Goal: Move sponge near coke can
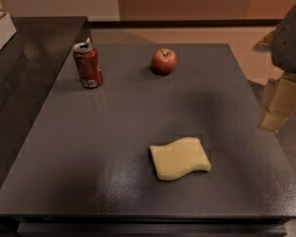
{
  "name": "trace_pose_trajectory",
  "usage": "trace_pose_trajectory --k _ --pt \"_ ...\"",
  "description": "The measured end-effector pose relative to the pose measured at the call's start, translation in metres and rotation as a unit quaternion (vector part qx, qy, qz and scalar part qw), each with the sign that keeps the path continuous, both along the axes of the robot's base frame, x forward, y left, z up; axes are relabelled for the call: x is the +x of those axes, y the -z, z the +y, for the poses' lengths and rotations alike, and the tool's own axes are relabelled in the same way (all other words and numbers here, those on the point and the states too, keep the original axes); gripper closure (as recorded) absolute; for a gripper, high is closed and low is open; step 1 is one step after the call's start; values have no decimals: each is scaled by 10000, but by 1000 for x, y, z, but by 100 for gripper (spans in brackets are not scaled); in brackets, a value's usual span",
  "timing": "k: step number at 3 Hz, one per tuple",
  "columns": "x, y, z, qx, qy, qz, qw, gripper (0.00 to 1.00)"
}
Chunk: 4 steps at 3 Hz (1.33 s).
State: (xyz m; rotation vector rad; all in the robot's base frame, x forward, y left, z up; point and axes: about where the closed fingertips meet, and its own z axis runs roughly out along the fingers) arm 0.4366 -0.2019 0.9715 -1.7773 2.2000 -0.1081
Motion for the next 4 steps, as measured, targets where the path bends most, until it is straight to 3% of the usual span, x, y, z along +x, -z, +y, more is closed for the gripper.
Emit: trace_pose_trajectory --k 1,3,4 --pt "-8 20 33 29 -416 86 9991 0" --pt "-33 70 78 122 -1014 513 9934 0" --pt "-40 94 95 153 -1152 657 9910 0"
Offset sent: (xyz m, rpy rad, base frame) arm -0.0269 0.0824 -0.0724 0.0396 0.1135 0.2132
